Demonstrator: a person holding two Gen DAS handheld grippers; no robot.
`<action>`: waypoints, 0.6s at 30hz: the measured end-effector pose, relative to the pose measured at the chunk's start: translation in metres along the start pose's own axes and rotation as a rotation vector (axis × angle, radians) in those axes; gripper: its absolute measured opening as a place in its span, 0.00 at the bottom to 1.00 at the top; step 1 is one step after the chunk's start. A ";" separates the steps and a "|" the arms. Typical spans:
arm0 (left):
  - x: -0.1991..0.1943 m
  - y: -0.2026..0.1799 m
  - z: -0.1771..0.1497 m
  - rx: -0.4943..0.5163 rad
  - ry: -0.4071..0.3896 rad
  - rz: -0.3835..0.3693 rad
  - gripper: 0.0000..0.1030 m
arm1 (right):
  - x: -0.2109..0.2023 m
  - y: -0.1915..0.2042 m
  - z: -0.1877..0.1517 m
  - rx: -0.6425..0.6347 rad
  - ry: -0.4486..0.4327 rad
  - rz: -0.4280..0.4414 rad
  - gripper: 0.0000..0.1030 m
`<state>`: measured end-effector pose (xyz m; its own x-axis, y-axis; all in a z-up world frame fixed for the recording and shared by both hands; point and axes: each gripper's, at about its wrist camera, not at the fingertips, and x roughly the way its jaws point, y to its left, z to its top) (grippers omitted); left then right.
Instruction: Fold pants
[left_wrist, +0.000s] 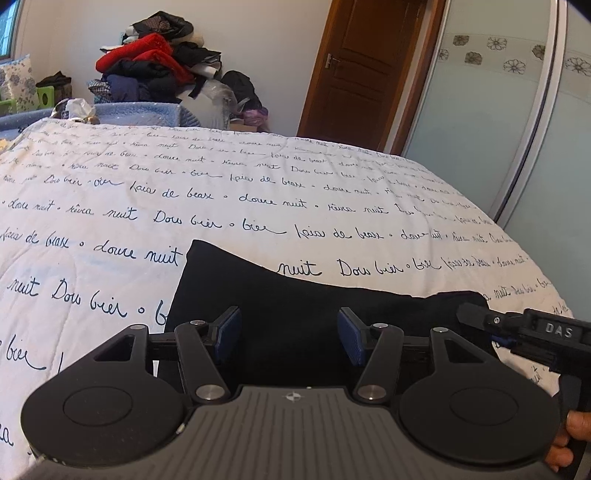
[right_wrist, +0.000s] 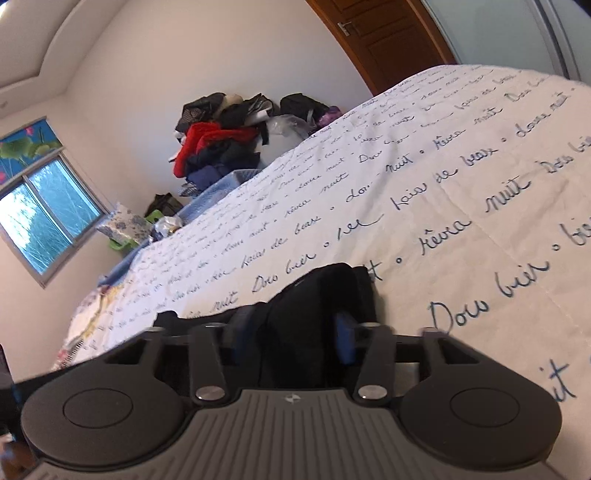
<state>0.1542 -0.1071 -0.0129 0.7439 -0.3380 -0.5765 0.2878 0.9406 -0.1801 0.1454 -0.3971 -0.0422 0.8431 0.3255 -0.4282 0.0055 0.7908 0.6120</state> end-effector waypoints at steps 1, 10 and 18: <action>0.000 -0.002 0.000 0.010 -0.006 0.002 0.57 | -0.002 0.001 0.000 -0.011 -0.011 -0.013 0.16; 0.005 -0.007 -0.005 0.055 0.009 0.017 0.62 | -0.019 0.003 -0.002 -0.105 -0.079 -0.234 0.09; 0.007 -0.017 -0.016 0.098 0.032 0.026 0.68 | -0.030 0.064 -0.025 -0.362 0.016 -0.055 0.47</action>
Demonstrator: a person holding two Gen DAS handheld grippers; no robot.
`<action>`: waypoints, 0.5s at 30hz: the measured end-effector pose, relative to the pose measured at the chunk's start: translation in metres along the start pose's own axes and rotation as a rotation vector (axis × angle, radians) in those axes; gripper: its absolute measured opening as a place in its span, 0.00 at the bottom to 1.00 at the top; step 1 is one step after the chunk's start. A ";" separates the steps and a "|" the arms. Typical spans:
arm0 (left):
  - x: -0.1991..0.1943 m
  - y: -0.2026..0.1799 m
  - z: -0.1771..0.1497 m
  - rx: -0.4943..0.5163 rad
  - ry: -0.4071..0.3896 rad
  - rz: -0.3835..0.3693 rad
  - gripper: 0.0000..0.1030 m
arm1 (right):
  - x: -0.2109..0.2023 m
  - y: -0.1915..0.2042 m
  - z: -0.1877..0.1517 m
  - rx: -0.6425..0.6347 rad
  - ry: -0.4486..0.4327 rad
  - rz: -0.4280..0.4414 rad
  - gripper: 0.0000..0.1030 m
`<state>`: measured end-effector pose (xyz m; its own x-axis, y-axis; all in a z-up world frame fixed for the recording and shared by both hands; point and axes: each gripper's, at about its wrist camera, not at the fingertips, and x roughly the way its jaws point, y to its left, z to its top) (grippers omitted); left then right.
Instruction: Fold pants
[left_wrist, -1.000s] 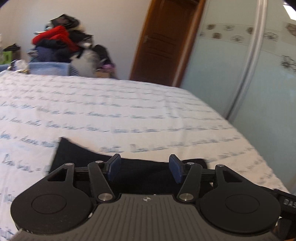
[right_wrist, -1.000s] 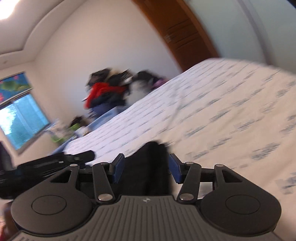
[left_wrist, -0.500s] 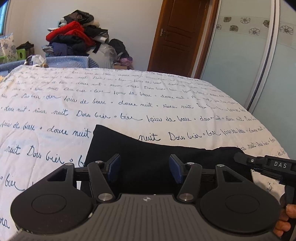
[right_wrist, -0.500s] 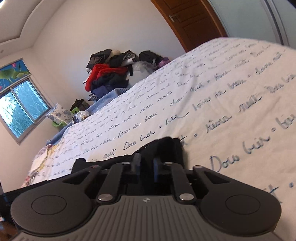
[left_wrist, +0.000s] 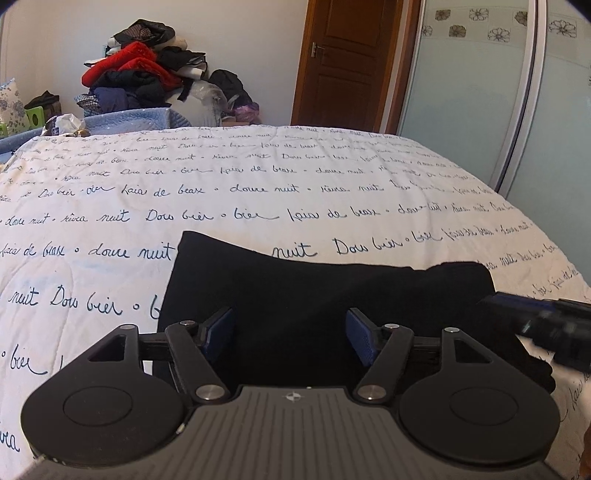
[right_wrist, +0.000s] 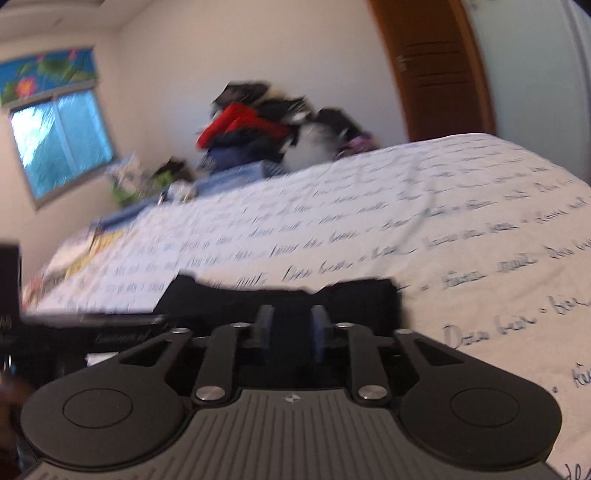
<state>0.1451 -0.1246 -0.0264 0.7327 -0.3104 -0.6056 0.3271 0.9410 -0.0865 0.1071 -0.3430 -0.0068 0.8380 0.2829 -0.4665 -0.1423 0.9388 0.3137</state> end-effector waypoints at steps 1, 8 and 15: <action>0.000 -0.002 -0.001 0.007 0.002 0.003 0.71 | 0.006 0.005 -0.002 -0.035 0.021 -0.013 0.58; -0.003 -0.011 -0.007 0.056 -0.002 0.021 0.82 | 0.005 0.013 -0.006 -0.111 -0.008 -0.157 0.68; -0.002 -0.021 -0.014 0.127 0.009 0.045 0.86 | 0.027 0.033 -0.015 -0.251 0.084 -0.191 0.68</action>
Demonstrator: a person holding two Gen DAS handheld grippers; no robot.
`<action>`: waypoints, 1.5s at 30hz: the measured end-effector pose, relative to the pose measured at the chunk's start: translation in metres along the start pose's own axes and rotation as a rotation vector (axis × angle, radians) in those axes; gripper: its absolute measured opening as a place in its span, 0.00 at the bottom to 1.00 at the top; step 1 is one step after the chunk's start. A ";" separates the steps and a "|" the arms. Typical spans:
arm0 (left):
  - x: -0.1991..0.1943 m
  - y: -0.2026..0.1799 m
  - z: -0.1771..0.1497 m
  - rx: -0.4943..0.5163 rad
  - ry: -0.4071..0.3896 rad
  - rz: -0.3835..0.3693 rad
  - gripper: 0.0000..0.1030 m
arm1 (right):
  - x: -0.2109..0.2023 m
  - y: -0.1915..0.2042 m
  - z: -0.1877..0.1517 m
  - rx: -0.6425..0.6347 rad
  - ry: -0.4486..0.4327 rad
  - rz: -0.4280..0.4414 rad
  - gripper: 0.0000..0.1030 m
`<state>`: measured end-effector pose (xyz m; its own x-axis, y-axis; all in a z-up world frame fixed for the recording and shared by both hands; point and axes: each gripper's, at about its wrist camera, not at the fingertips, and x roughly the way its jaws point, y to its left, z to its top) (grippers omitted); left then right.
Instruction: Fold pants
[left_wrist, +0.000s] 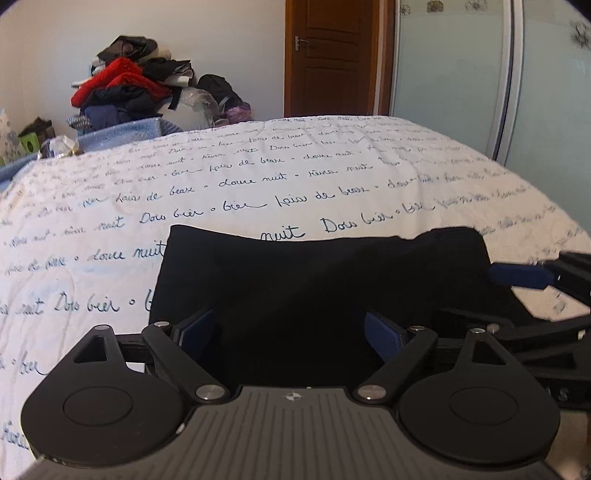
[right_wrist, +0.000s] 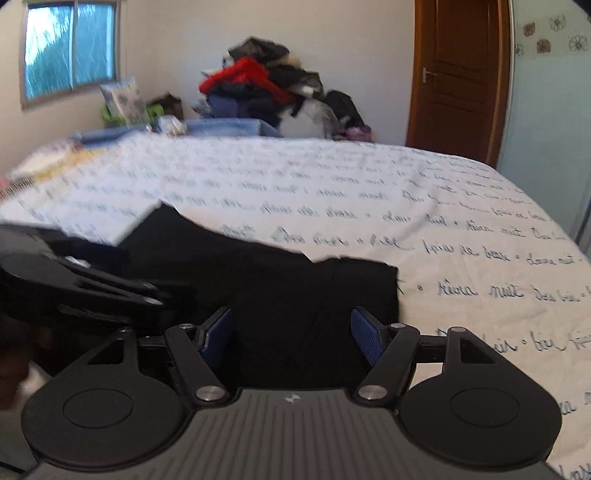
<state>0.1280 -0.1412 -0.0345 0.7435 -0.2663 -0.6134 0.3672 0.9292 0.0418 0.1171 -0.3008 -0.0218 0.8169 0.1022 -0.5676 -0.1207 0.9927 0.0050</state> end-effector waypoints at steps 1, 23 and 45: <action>-0.001 -0.001 -0.001 0.015 -0.002 0.001 0.87 | 0.002 -0.001 -0.002 -0.001 0.003 -0.021 0.68; 0.020 0.132 -0.011 -0.251 0.155 -0.408 0.91 | 0.021 -0.123 -0.024 0.526 0.118 0.447 0.71; 0.036 0.139 -0.018 -0.417 0.174 -0.535 0.40 | 0.064 -0.116 -0.021 0.572 0.144 0.643 0.35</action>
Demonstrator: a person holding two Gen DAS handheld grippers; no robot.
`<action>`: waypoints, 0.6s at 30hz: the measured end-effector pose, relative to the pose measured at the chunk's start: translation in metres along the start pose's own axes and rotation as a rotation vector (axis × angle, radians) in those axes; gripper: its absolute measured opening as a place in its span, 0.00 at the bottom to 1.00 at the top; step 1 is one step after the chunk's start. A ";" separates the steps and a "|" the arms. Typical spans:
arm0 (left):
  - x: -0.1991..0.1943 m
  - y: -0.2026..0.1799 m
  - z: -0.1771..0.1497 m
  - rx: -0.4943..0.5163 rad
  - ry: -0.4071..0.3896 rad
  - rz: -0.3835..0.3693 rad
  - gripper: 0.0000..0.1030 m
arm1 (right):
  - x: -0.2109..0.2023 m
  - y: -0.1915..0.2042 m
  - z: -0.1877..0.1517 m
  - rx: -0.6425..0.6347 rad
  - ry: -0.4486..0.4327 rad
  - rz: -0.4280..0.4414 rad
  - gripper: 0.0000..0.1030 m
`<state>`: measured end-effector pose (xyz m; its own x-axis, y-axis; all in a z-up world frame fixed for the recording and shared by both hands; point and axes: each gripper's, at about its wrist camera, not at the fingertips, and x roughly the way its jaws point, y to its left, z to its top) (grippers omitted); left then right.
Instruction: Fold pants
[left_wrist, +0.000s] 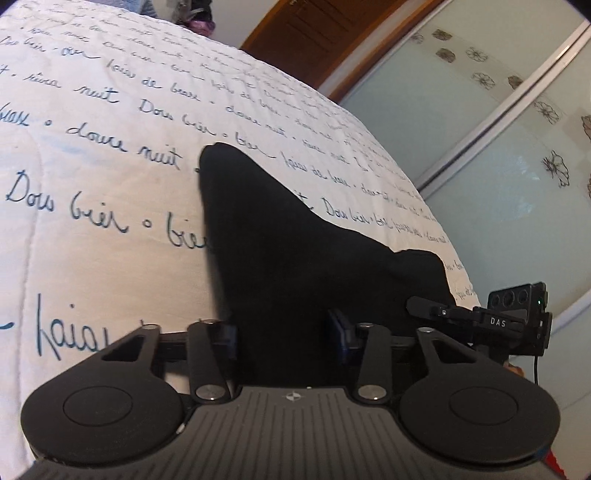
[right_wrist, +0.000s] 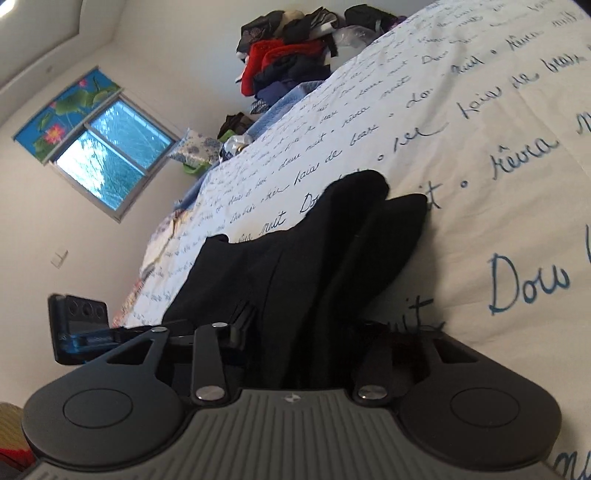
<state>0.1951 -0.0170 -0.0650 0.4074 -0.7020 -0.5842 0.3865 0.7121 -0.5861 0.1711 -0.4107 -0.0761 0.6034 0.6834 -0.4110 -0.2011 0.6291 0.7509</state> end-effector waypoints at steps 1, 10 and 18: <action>-0.001 0.001 0.000 -0.007 -0.004 0.005 0.36 | -0.001 -0.001 -0.001 0.005 -0.005 -0.001 0.35; -0.022 -0.024 -0.005 0.145 -0.124 0.079 0.20 | -0.004 0.038 -0.002 -0.100 -0.046 -0.109 0.29; -0.044 -0.032 0.010 0.230 -0.221 0.148 0.19 | 0.014 0.082 0.019 -0.232 -0.054 -0.094 0.28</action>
<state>0.1728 -0.0085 -0.0152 0.6327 -0.5889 -0.5029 0.4761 0.8080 -0.3472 0.1774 -0.3567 -0.0103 0.6666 0.6009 -0.4410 -0.3102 0.7616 0.5690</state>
